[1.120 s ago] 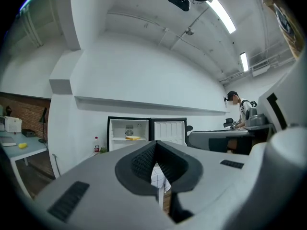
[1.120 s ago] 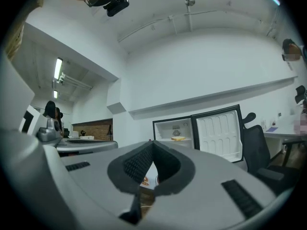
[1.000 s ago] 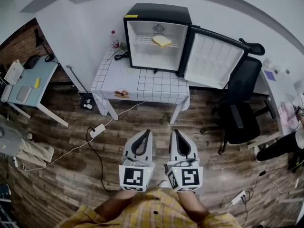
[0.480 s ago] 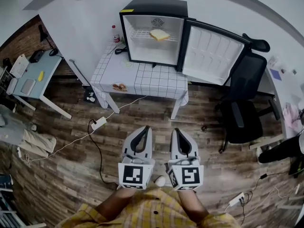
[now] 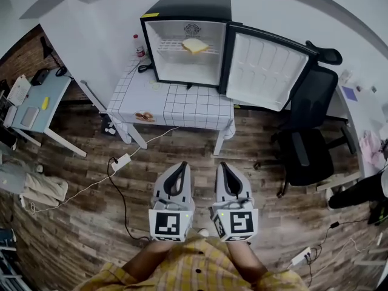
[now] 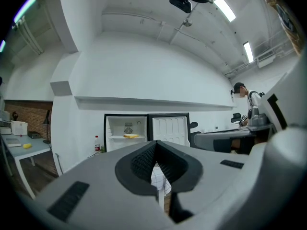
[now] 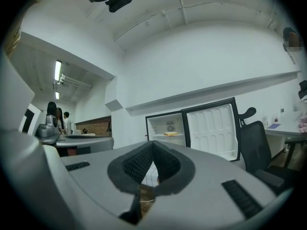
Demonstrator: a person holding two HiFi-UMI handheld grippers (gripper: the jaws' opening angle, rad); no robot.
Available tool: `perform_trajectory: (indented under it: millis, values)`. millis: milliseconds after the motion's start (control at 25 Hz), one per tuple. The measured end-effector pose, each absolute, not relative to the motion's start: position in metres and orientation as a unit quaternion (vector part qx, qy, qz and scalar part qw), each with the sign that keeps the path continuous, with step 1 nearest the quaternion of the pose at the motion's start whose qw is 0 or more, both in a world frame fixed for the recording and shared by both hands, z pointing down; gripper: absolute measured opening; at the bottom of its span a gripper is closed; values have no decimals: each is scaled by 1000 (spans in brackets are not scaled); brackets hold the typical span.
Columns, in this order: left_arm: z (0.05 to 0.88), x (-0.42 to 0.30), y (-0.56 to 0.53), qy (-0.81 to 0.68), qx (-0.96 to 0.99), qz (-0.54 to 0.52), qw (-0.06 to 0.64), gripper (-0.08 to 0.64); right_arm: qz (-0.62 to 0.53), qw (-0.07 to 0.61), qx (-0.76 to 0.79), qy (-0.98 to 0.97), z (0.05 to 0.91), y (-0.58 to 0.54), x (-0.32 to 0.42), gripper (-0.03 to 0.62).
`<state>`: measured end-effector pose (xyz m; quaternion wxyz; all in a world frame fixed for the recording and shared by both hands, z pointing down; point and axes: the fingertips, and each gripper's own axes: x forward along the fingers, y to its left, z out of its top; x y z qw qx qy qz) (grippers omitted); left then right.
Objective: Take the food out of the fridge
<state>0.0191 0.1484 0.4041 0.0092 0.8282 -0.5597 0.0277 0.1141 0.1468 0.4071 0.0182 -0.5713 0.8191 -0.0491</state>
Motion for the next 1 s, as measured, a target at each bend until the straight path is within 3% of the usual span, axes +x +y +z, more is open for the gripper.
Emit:
perform_trajectory:
  millis: [1000]
  values:
    - [386,-26,-89,-530,847,6,29,6,-51,5,-598,800,389,-82,65,6]
